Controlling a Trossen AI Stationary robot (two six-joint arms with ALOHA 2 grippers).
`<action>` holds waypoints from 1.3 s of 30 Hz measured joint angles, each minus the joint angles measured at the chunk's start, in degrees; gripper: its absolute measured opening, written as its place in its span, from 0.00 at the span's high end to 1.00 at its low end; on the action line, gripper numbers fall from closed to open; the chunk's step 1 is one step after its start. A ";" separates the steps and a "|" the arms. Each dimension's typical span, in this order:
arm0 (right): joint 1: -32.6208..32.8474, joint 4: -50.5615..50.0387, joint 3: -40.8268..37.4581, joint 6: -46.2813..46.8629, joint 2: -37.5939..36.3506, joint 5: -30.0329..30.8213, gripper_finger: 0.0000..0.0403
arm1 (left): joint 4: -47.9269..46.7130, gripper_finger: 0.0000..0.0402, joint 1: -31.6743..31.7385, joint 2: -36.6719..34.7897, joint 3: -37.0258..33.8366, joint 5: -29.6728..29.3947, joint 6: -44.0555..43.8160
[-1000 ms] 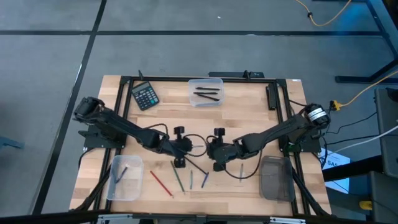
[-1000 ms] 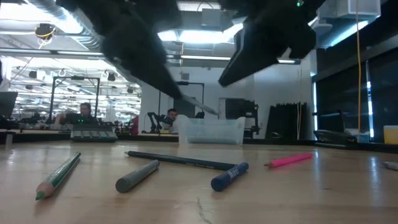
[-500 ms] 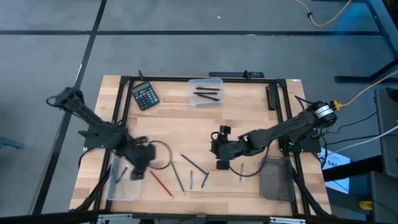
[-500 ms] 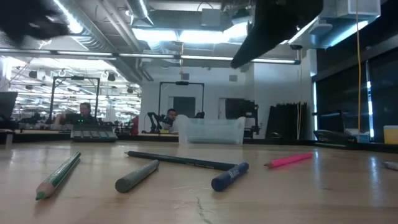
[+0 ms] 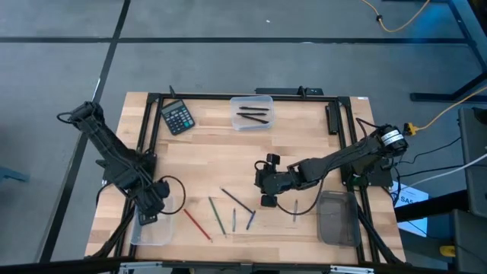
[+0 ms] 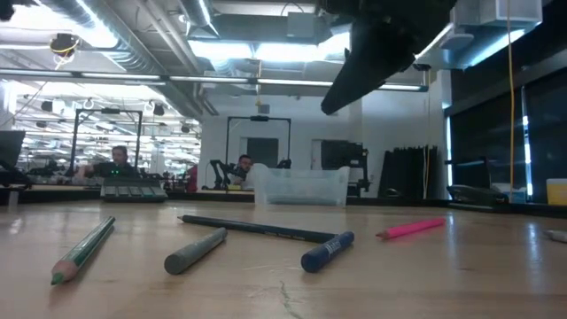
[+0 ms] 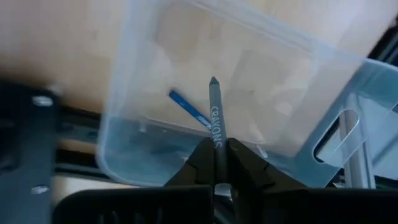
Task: Sort crayons/erasers/pens/pencils in bins
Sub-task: Put the top gray crayon into the bottom transparent bin, then put the blue crayon into the bottom transparent bin
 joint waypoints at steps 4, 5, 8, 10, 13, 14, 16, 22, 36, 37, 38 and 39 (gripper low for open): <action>0.01 -0.11 0.00 1.45 0.00 -0.97 0.57 | 8.74 0.97 -1.22 0.04 -5.20 5.34 -2.23; 0.01 -0.21 0.00 1.47 0.00 -2.30 0.57 | 10.67 0.96 -1.19 0.04 -6.20 7.16 -2.71; -0.20 0.02 0.00 1.49 0.00 -6.83 0.57 | 13.35 0.94 -1.10 0.04 -7.56 11.65 -3.08; -0.35 0.21 0.00 1.66 0.00 -9.08 0.57 | 12.93 0.92 -0.55 0.04 -7.62 12.98 -3.09; -0.60 0.22 0.00 3.04 0.00 -11.48 0.57 | 12.92 0.87 0.51 0.04 -7.63 13.44 -3.22; -0.77 0.22 0.00 3.61 0.00 -11.98 0.57 | 12.92 0.86 0.74 0.04 -7.63 13.56 -3.22; -1.06 0.26 0.00 4.45 0.00 -12.03 0.57 | 12.90 0.83 1.24 0.04 -7.63 13.71 -3.22; -2.48 1.37 -0.02 4.41 1.39 -11.99 0.57 | 12.90 0.77 2.95 0.04 -7.63 14.05 -2.85; -0.99 5.57 -0.07 -5.17 10.40 -19.49 0.57 | 13.62 0.76 4.41 0.04 -7.63 6.93 -2.58; -0.61 7.06 -0.06 -6.99 10.40 -19.69 0.57 | 14.11 0.77 4.41 0.04 -7.61 6.96 -2.58; -0.19 8.53 -0.04 -9.11 10.38 -19.98 0.57 | 14.59 0.77 4.41 0.04 -7.63 6.97 -2.58; 0.17 9.61 -0.04 -11.21 10.30 -20.48 0.57 | 15.04 0.77 4.41 0.04 -7.61 6.97 -2.58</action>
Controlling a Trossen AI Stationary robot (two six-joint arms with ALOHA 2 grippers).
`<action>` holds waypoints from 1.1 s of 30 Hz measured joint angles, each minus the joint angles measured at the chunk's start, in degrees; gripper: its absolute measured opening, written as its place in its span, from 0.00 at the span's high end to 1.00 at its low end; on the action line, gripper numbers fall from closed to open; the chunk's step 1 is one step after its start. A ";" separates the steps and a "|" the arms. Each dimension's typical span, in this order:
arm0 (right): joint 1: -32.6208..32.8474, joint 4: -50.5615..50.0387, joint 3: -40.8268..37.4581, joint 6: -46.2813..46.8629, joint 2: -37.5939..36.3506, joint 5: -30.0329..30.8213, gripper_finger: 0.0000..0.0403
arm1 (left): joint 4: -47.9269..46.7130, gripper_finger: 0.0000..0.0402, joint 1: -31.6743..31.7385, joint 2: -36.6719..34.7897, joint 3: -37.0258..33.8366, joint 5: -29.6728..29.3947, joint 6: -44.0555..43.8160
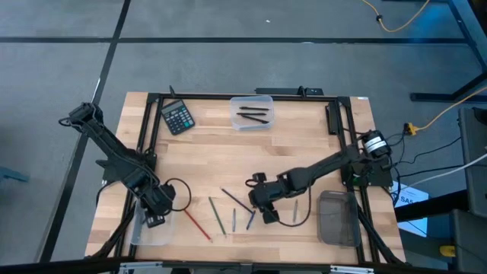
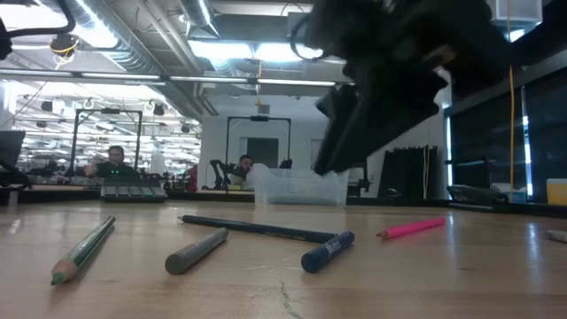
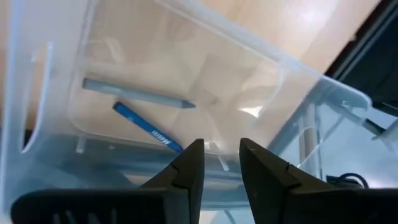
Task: Sort crayons/erasers/pens/pencils in bins
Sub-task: Put the blue crayon into the bottom transparent bin
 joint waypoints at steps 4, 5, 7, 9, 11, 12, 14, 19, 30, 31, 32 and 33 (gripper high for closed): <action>1.28 1.72 0.08 -7.67 0.60 -2.22 0.57 | 0.52 0.77 0.00 0.00 1.49 -0.02 0.03; 1.57 1.52 0.06 -8.77 1.12 -3.52 0.57 | 0.51 0.77 0.00 0.00 2.19 -0.15 0.12; 2.04 2.50 0.04 -9.97 2.35 -6.07 0.57 | 0.64 0.77 0.00 0.00 3.81 -0.93 1.28; 2.49 4.27 0.04 -10.28 3.55 -7.14 0.57 | 0.68 0.77 -0.01 0.00 5.41 -3.28 3.10; 2.74 5.96 0.04 -10.32 4.83 -7.17 0.57 | 0.77 0.77 0.00 -0.01 6.70 -7.09 5.98; 2.74 6.47 0.04 -10.32 5.37 -7.14 0.57 | 0.83 0.77 0.00 -0.02 7.19 -9.42 8.23; 2.72 7.02 0.04 -10.18 6.61 -7.12 0.57 | 1.92 0.77 0.08 -0.04 7.35 -15.13 13.76; 2.70 7.08 0.17 -11.54 8.15 -6.94 0.60 | 8.86 0.77 1.13 -0.04 6.25 -31.01 28.78; 2.46 1.67 0.31 -11.32 8.20 -7.12 0.81 | 48.70 0.77 6.19 0.00 -7.04 -48.10 51.07; 2.46 1.67 0.31 -11.31 8.19 -7.10 0.83 | 52.34 0.77 6.74 0.00 -8.63 -48.11 52.11; 2.46 1.68 0.30 -11.29 8.19 -7.07 0.85 | 55.96 0.77 7.39 0.00 -10.18 -48.11 53.23; 2.46 1.79 0.28 -11.28 8.19 -7.07 0.87 | 59.86 0.77 8.11 0.07 -11.82 -48.25 54.43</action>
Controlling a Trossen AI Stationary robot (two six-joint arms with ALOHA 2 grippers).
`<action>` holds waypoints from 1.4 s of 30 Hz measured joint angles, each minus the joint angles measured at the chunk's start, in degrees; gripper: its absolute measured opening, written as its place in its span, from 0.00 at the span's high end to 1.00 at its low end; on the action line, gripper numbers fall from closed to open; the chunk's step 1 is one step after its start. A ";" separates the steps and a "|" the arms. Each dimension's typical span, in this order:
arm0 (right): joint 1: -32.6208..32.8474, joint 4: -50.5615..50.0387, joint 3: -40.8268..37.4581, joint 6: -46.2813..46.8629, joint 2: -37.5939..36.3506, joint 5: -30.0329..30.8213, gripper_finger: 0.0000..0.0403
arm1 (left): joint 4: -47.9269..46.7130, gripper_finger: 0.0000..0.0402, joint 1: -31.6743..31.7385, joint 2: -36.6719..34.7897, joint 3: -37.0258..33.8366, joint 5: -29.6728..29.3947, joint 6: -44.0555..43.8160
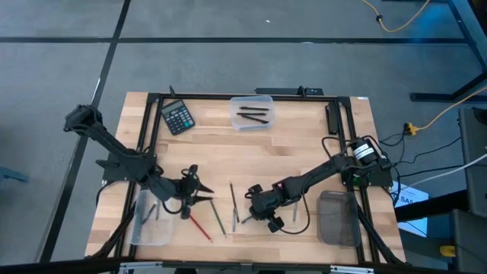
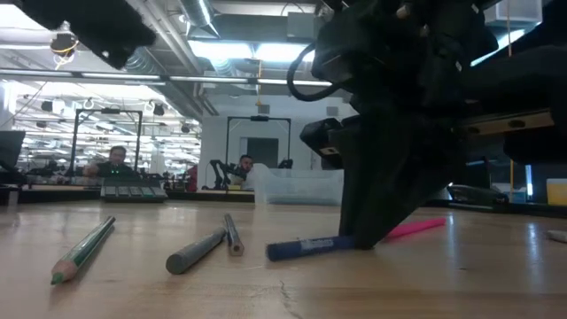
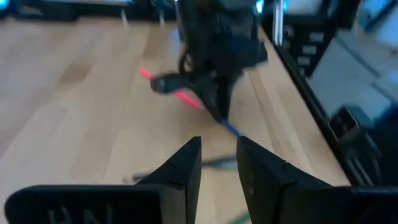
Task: Sort crayons/erasers/pens/pencils in bins
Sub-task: Put the blue crayon into the bottom transparent bin
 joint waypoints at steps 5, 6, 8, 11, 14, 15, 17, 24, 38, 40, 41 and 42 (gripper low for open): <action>-0.04 -0.10 0.39 0.10 -0.21 0.04 0.93 | 20.38 0.77 3.68 3.58 -8.20 -4.75 2.69; -0.03 -0.39 0.68 0.26 -0.25 0.13 0.94 | 23.76 0.77 4.52 4.62 -9.25 -4.59 2.72; 0.01 -0.96 1.11 1.40 -0.62 1.19 0.93 | 28.49 0.76 5.80 6.77 -10.82 -3.88 2.60; -0.04 -1.56 1.44 1.89 -1.62 5.38 0.90 | 32.08 0.73 6.99 9.90 -11.23 -2.46 2.31; -0.25 -2.16 1.59 1.94 -2.76 10.55 0.89 | 35.37 0.70 7.43 12.57 -11.21 -2.28 2.79; -0.43 -2.14 1.50 2.22 -2.86 12.35 0.89 | 36.47 0.69 7.43 13.29 -11.21 -2.25 3.25; -1.14 -2.81 1.30 3.38 -3.30 14.27 0.90 | 38.27 0.68 7.36 14.45 -11.21 -2.02 4.67; -5.71 1.60 -0.96 2.42 -8.09 18.01 0.89 | 38.58 0.67 7.32 15.84 -11.19 -0.84 7.11; -12.83 59.72 -21.78 8.54 -13.58 3.31 0.89 | 42.39 0.67 9.98 15.85 -11.15 -1.47 13.98; -12.52 62.63 -22.45 9.54 -13.33 3.08 0.89 | 47.22 0.67 10.79 15.87 -11.14 -0.78 16.17; -12.14 63.34 -22.37 10.06 -12.96 3.10 0.89 | 49.61 0.67 11.11 15.87 -11.01 0.39 17.56; -11.70 63.31 -22.18 10.21 -12.69 3.08 0.89 | 50.93 0.67 11.39 16.07 -10.59 1.73 18.82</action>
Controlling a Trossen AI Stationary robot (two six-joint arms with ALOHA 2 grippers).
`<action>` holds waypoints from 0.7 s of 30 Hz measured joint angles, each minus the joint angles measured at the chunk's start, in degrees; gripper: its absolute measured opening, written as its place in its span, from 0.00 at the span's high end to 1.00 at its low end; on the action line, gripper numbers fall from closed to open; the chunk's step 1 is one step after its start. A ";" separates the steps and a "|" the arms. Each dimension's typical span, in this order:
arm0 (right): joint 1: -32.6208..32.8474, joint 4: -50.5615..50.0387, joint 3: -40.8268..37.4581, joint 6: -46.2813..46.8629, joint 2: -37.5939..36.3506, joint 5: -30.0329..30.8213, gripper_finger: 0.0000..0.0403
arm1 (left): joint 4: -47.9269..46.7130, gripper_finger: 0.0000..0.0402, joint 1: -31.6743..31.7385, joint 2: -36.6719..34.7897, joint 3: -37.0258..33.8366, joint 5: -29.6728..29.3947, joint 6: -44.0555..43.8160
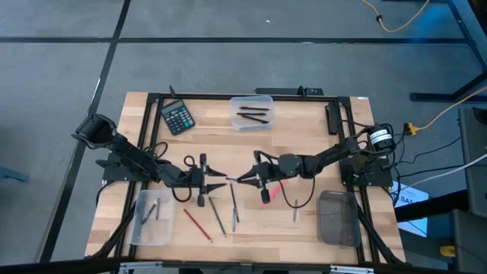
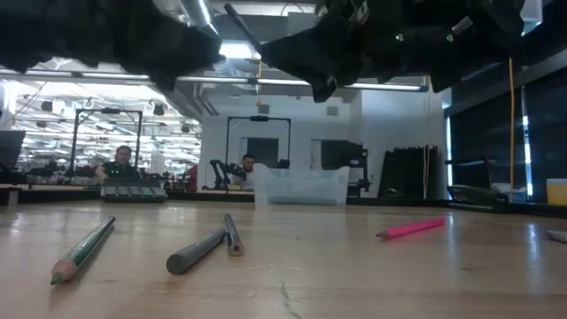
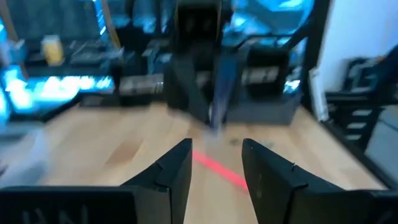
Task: Sort crayons/erasers/pens/pencils in bins
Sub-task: Put the blue crayon into the bottom transparent bin
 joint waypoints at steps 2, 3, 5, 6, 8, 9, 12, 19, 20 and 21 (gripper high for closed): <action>1.00 -0.24 0.78 -0.03 0.75 -0.07 0.89 | 0.26 0.67 0.39 1.06 1.64 2.23 1.99; 1.51 -0.24 1.31 -0.17 0.99 -0.04 0.89 | 0.11 0.67 0.44 1.70 2.51 2.71 2.94; 2.36 -0.17 2.16 -1.10 1.29 -0.02 0.90 | 0.20 0.67 0.48 3.79 4.67 4.03 4.59; 2.73 -0.17 2.45 -1.31 1.42 0.21 0.90 | 0.10 0.67 0.35 4.78 5.49 4.46 5.51; 3.26 -0.24 2.69 -1.40 1.56 0.70 0.90 | -0.23 0.67 -0.24 6.30 7.13 4.89 7.61; 3.41 -0.27 2.69 -1.51 1.56 0.89 0.90 | -0.13 0.67 -0.50 6.80 7.86 4.97 8.72; 3.88 -0.25 2.56 -1.69 1.56 0.94 0.90 | 0.01 0.68 -1.31 7.16 8.95 5.00 10.61; 3.97 -0.27 2.34 -1.78 1.56 0.85 0.90 | 0.13 0.73 -3.11 5.46 9.35 4.42 11.50; 4.00 -0.28 2.34 -1.87 1.56 0.87 0.90 | 0.10 0.75 -3.28 5.45 9.35 4.43 12.02; 4.00 -0.28 2.34 -1.94 1.56 0.84 0.90 | 0.10 0.77 -3.38 5.41 9.35 4.38 12.26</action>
